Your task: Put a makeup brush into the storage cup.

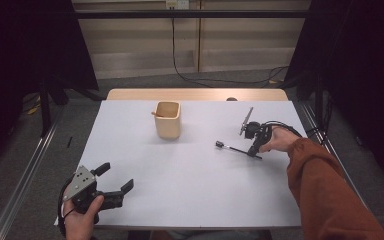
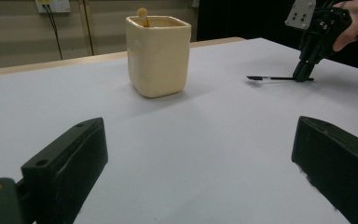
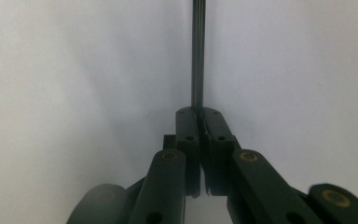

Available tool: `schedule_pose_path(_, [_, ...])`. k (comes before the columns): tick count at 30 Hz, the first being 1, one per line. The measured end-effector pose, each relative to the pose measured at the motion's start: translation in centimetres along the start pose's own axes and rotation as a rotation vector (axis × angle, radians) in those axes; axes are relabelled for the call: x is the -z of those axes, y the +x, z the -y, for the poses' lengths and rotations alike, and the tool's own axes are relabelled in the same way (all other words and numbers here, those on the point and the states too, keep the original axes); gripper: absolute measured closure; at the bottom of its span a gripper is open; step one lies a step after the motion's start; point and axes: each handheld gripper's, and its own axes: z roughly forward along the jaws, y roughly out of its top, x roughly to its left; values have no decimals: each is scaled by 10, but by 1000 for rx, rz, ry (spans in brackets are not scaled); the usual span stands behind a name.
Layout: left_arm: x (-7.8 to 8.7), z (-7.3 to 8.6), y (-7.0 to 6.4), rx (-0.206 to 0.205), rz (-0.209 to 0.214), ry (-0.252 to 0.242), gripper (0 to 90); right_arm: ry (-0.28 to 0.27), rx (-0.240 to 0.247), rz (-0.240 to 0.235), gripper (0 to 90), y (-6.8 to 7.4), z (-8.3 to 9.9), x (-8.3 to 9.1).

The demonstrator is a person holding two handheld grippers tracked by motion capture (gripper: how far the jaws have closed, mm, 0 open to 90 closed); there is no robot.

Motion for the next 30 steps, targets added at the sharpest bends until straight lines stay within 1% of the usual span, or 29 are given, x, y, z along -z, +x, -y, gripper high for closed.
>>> schedule_pose_path(1, [0,0,0,1,-1,0,35,-1,-4,6,867,0,1,1])
schedule_pose_path(2, [0,0,0,2,-2,-1,35,-13,-17,-1,867,0,2,3])
schedule_pose_path(4, [0,0,0,0,-4,-4,35,-43,-31,4,867,1,3,7])
schedule_pose_path(5, [0,0,0,0,-2,-5,35,-53,-35,-1,868,1,4,8])
schedule_pose_path(6, [1,0,1,-5,-3,-4,35,-60,-32,8,867,2,3,10])
schedule_pose_path(7, [1,0,1,-5,-4,-5,35,-71,-41,5,867,3,3,12])
schedule_pose_path(8, [1,-1,1,-6,-4,-5,35,-86,-35,4,867,3,4,13])
schedule_pose_path(9, [1,-1,1,-8,-4,-3,35,-90,-46,9,867,3,4,14])
schedule_pose_path(10, [1,-1,1,-8,-3,-4,35,-103,-55,3,867,3,4,15])
schedule_pose_path(11, [1,0,1,-6,-4,-5,35,-116,-56,4,867,3,5,16])
schedule_pose_path(12, [1,0,1,-5,-5,-5,35,-140,-73,6,867,4,6,18])
schedule_pose_path(13, [1,0,1,-4,-6,-6,35,-163,-84,-4,868,4,6,19])
schedule_pose_path(15, [1,0,1,2,-8,-8,35,-211,-93,-6,867,5,8,21])
schedule_pose_path(17, [1,0,1,3,-8,-10,34,-240,-99,-2,867,6,8,21])
schedule_pose_path(18, [1,0,1,1,-9,-8,35,-243,-96,-7,867,7,8,21])
schedule_pose_path(19, [1,-1,1,-7,-8,-5,34,-261,-102,-6,867,8,9,20])
schedule_pose_path(21, [1,0,1,1,-10,-7,34,-295,-108,-11,868,9,12,19])
schedule_pose_path(22, [1,0,1,2,-10,-9,34,-313,-112,-5,867,9,14,18])
schedule_pose_path(24, [1,0,1,2,-11,-9,34,-336,-130,-3,867,9,18,18])
schedule_pose_path(28, [1,-1,1,1,-12,-7,34,-421,-156,1,867,11,25,21])
schedule_pose_path(29, [1,-1,1,-2,-12,-6,34,-440,-165,-7,867,12,27,22])
schedule_pose_path(30, [0,-1,1,-2,-12,-6,34,-458,-167,1,867,13,28,22])
